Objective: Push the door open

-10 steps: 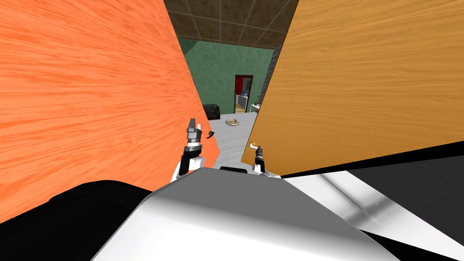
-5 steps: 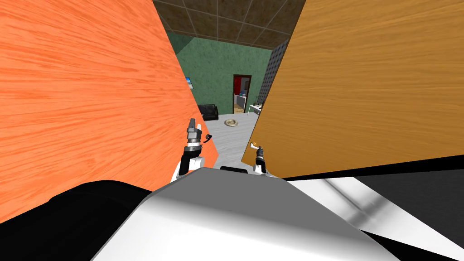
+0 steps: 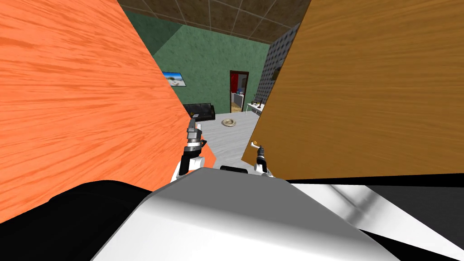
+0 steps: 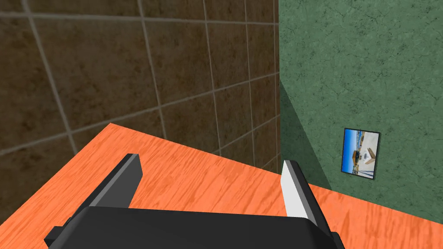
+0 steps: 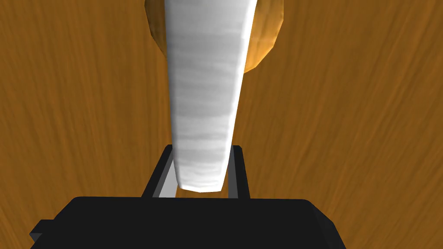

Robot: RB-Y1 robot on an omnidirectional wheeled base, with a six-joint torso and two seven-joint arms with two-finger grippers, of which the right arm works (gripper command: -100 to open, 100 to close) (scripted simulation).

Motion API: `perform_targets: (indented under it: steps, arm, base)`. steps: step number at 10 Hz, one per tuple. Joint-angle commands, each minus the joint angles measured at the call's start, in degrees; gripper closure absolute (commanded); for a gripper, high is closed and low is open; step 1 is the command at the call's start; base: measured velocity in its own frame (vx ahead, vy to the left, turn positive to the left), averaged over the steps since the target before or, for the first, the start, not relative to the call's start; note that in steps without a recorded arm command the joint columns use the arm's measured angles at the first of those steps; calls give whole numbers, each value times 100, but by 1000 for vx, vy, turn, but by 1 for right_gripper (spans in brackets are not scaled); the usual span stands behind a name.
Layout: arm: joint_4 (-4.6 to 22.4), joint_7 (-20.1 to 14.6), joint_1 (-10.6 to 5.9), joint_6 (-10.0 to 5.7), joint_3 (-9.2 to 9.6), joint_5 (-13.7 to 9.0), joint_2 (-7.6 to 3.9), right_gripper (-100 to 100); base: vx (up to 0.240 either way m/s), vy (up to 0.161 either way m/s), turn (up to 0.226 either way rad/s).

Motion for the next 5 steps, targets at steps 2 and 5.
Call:
perform_targets:
  steps: [2, 5]
  arm:
    - [-73, 37, 67, -24, -61, -31, -107, 100]
    - [-106, 74, 81, -17, -74, -49, -115, 100]
  base:
    - [190, 2, -226]
    - [213, 12, -196]
